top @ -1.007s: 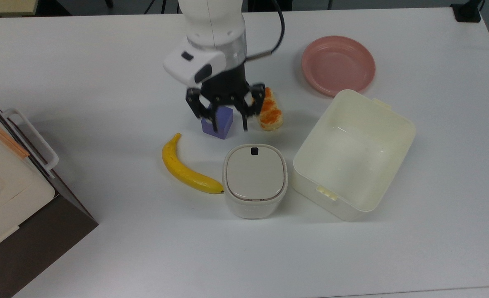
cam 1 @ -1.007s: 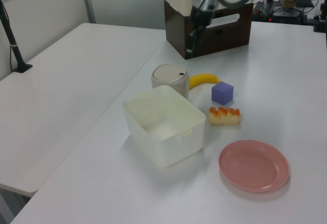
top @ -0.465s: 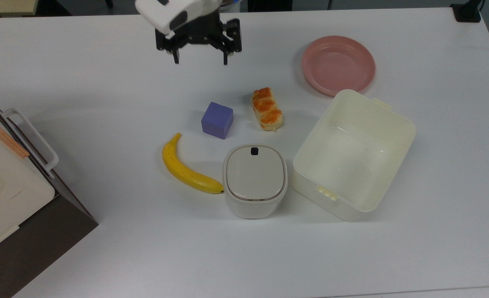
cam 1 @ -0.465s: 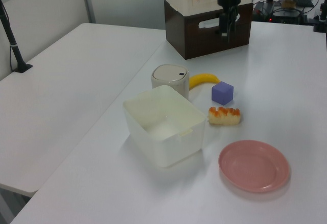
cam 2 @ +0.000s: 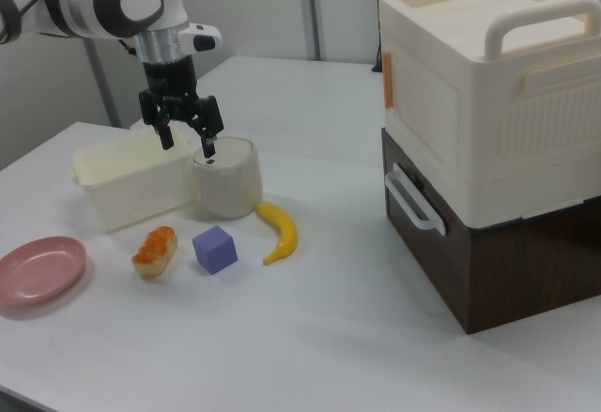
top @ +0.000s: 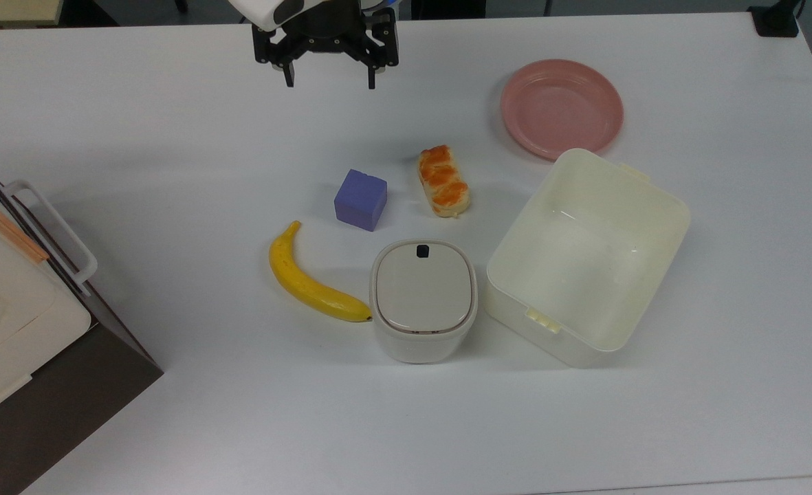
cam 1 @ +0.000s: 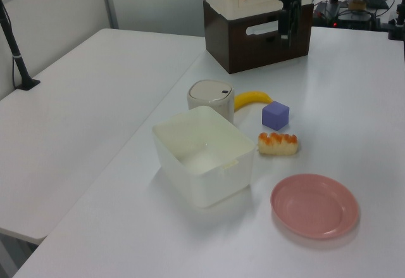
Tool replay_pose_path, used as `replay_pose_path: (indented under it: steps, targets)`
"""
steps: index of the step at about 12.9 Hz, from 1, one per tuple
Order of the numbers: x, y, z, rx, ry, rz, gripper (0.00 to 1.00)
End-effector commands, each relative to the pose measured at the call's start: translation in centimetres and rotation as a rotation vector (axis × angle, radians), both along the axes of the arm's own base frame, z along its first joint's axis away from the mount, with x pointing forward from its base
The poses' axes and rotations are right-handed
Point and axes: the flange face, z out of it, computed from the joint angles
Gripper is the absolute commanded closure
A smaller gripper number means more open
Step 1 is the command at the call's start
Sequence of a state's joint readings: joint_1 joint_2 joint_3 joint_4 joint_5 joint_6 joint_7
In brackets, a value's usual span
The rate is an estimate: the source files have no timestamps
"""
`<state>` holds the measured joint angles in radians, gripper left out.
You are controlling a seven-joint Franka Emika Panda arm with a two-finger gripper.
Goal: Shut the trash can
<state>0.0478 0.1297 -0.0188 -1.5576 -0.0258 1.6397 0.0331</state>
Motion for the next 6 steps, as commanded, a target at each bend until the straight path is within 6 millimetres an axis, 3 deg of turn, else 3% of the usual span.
replay_pose_path:
  steps: [1,6]
  targets:
    - [-1.6,0.4,-0.2,-0.017,0.008,-0.058,0.0]
    - [-1.3,0.7,-1.2,-0.011,-0.07,-0.11,0.0]
